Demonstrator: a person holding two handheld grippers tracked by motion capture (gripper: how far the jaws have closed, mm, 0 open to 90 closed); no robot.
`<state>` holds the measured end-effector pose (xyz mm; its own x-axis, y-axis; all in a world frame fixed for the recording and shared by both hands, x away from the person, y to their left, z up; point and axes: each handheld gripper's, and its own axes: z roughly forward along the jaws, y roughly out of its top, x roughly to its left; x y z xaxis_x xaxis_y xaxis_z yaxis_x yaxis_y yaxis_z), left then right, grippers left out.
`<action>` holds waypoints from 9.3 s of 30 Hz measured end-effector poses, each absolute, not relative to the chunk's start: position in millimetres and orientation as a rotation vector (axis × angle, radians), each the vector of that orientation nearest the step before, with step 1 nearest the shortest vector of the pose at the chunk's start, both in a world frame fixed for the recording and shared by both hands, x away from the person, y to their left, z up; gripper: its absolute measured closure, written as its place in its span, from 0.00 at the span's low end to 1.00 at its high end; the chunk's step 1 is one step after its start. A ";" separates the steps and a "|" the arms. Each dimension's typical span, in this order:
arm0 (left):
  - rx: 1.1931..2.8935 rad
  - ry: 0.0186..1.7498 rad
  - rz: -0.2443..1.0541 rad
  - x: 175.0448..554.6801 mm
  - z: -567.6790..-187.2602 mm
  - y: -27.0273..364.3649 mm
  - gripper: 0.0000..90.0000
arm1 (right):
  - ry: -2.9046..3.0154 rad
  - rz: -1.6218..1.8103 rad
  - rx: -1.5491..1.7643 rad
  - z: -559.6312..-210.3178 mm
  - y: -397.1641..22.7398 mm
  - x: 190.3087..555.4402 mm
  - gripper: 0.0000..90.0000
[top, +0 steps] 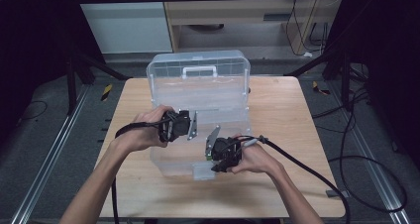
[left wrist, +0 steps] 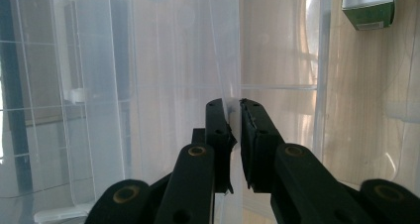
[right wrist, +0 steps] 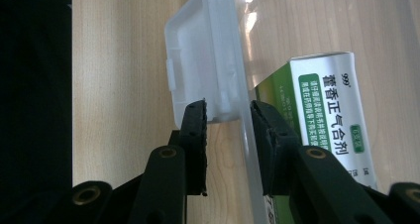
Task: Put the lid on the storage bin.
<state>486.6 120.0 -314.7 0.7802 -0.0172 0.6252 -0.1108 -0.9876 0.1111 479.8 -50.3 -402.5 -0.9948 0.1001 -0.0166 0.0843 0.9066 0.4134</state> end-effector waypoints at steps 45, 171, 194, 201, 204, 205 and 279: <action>2.822 -0.096 0.980 473.7 -321.2 120.4 0.91 | 2.742 1.026 0.479 -358.8 -117.5 465.4 0.76; 2.714 0.065 0.876 441.0 -319.4 138.5 0.83 | 2.174 1.495 1.042 -332.4 -190.7 504.0 1.00; 2.270 0.721 0.830 441.8 -318.3 212.8 0.94 | 2.195 1.491 1.036 -339.3 -190.9 497.7 1.00; 2.204 0.826 0.806 442.3 -328.9 229.2 0.95 | 2.215 1.479 1.033 -344.0 -190.5 493.4 1.00; 2.184 0.849 0.803 443.1 -332.4 232.3 0.96 | 2.225 1.473 1.033 -346.7 -190.3 491.5 1.00; 2.182 0.859 0.802 443.1 -333.4 233.0 0.96 | 2.227 1.474 1.031 -347.5 -190.5 490.9 1.00; 2.201 1.175 0.697 457.2 -414.9 275.9 0.94 | 2.324 1.039 1.169 -412.4 -212.2 472.1 0.99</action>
<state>457.2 275.9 -414.9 0.4854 0.8543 0.1858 0.5727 -0.4713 0.6707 472.1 -212.2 -412.4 -0.6044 0.7963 0.0235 0.5485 0.3945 0.7373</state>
